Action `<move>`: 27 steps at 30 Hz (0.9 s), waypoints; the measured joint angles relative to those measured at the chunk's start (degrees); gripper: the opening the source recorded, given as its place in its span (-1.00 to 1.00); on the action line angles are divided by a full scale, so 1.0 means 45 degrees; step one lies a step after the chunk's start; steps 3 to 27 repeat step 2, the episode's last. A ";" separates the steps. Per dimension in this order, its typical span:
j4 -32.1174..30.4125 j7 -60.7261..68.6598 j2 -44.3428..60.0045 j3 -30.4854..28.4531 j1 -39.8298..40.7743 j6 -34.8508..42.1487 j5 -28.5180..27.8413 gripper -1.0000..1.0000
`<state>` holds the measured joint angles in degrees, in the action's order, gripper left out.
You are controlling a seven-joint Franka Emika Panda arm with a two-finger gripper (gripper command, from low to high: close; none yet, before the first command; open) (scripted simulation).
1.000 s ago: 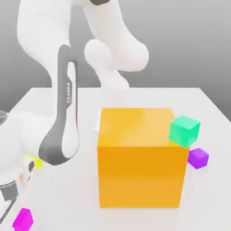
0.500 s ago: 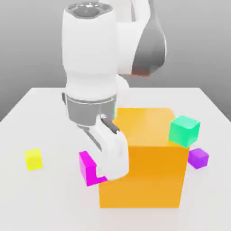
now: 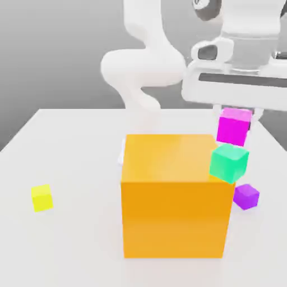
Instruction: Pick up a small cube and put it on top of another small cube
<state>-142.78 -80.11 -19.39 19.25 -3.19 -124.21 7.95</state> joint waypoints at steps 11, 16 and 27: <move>0.0000 0.0000 0.0000 0.0000 0.0000 0.0000 0.0000 1.00; 0.0000 0.0000 0.0000 0.0000 0.0000 0.0000 0.0000 1.00; 0.0000 0.0000 0.0000 0.0000 0.0000 0.0000 0.0000 1.00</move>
